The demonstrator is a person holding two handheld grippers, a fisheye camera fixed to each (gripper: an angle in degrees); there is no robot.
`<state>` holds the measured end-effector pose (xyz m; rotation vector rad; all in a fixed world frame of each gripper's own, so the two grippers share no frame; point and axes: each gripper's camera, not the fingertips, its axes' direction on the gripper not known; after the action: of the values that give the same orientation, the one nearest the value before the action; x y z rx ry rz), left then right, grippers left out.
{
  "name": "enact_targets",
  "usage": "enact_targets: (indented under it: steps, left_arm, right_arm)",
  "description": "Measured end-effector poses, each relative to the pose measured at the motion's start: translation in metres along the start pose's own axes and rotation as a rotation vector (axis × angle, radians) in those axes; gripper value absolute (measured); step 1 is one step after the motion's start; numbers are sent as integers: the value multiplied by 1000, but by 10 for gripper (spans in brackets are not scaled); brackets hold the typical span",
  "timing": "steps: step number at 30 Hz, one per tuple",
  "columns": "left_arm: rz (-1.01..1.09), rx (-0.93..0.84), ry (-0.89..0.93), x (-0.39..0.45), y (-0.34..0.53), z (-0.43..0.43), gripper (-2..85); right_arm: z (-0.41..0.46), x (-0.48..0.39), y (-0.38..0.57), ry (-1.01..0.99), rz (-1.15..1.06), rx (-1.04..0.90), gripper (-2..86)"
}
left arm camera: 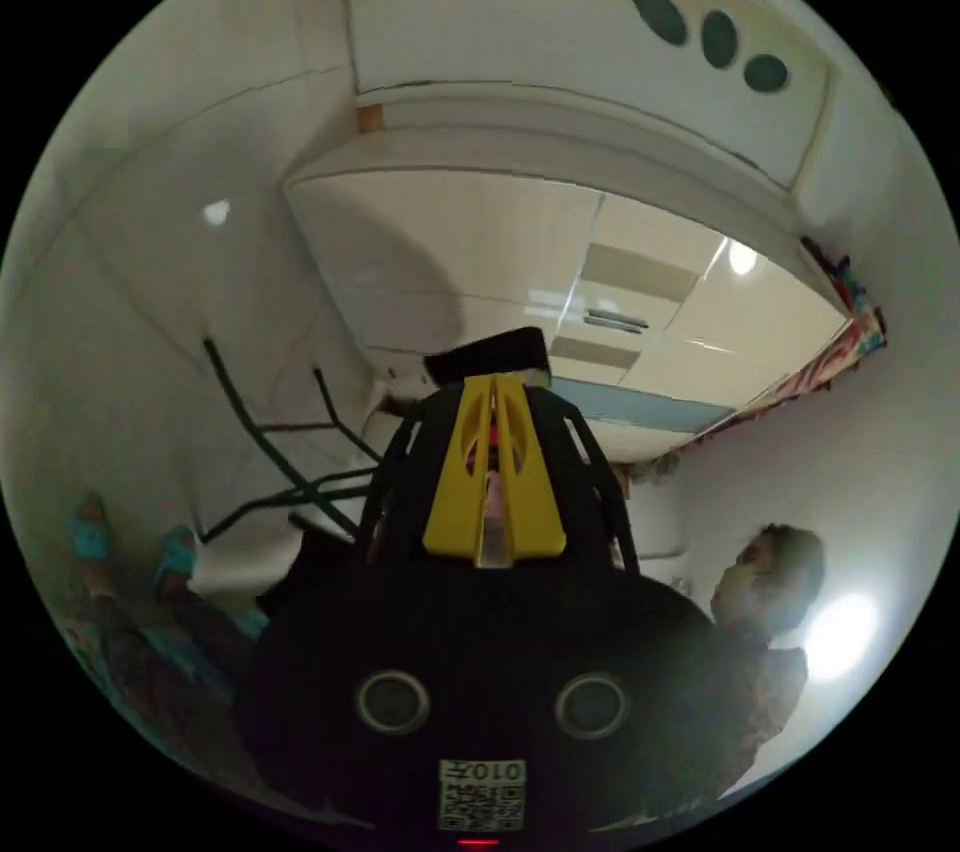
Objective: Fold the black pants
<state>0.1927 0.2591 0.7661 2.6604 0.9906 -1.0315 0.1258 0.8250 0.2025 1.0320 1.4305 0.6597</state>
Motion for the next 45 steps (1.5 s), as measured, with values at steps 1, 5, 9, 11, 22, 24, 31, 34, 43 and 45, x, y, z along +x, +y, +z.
enact_targets:
  steps: [1, 5, 9, 11, 22, 24, 31, 34, 43, 45]
  left_arm:
    - [-68, 26, 5, -20, 26, -14, -2]
    - [-224, 48, -1, -63, 108, -44, -2]
    - [-272, 0, -24, -62, 164, -51, -2]
    - [-289, -8, -53, -50, 198, -54, -2]
    - [-119, -136, -189, 47, 252, -25, 1]
    - [-163, -133, -176, 40, 268, -28, 3]
    - [-387, 13, -186, 0, 349, -70, 48]
    - [-448, 32, -124, -23, 363, -77, 77]
    - [-468, 54, 111, -71, 351, -85, 139]
    - [-452, 93, 165, -75, 355, -98, 147]
  right_arm:
    - [-51, 6, 32, 18, 69, 133, 80]
    - [-160, 6, 131, 93, 170, 454, 84]
    - [-208, 19, 185, 161, 258, 566, 81]
    - [-218, 18, 181, 162, 239, 588, 74]
    - [-267, -26, 66, 474, 121, 325, 48]
    - [-289, -17, 80, 407, 122, 363, 59]
    - [-352, 7, 141, 373, 234, 386, 113]
    - [-357, 5, 154, 320, 218, 367, 115]
    - [-353, 0, 181, 214, 312, 282, 120]
    - [-353, 4, 185, 131, 338, 276, 121]
